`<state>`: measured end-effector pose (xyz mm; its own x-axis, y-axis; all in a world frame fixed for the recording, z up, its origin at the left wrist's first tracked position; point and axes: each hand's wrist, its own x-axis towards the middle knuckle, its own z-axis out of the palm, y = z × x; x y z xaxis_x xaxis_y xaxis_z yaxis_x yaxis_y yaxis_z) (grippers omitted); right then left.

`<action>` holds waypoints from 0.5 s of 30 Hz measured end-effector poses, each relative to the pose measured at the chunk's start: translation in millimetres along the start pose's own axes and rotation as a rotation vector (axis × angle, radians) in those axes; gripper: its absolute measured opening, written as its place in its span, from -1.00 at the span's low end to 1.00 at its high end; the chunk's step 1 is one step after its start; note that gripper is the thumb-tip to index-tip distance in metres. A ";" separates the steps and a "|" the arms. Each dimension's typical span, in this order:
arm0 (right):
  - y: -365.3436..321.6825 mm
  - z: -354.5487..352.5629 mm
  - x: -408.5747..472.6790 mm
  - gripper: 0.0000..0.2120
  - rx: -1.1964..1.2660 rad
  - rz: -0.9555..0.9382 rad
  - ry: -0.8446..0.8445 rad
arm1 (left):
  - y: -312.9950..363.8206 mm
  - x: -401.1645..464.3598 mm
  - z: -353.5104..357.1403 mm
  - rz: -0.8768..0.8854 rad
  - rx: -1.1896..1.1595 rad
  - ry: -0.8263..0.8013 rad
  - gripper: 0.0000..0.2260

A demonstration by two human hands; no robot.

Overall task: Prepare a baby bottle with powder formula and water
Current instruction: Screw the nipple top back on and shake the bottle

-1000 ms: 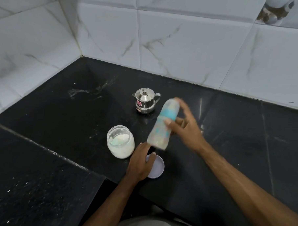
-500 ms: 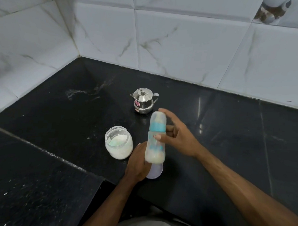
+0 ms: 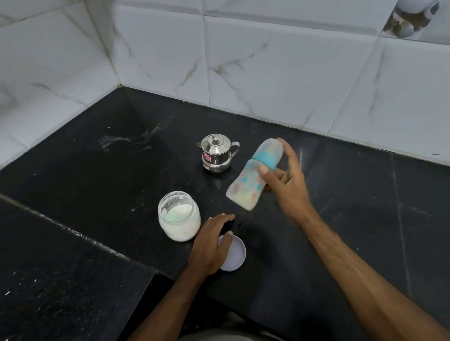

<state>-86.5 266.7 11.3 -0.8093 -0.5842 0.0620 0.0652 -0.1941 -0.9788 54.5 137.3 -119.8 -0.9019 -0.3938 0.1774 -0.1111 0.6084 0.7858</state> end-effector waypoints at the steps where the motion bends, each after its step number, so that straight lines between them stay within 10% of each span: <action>1: 1.2 1.3 -1.6 -0.31 0.006 0.001 -0.007 | 2.8 -0.1 -1.5 -0.004 -0.004 0.001 -0.60; 5: 17.9 6.4 -20.7 -0.28 -0.184 0.112 -0.361 | 11.7 2.6 -5.5 -0.073 -0.113 -0.040 -0.69; 11: -2.1 -0.4 -1.3 -0.34 0.034 0.000 0.052 | 0.9 0.0 -2.1 -0.023 0.006 -0.017 -0.62; 15: 6.4 6.7 -17.8 -0.32 -0.117 0.058 -0.254 | 9.8 1.4 -4.4 -0.054 -0.048 -0.021 -0.70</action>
<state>-67.8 270.6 5.2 -0.6327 -0.7735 0.0381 0.0274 -0.0715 -0.9971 53.9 139.6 -109.2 -0.9039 -0.4100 0.1218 -0.1399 0.5525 0.8217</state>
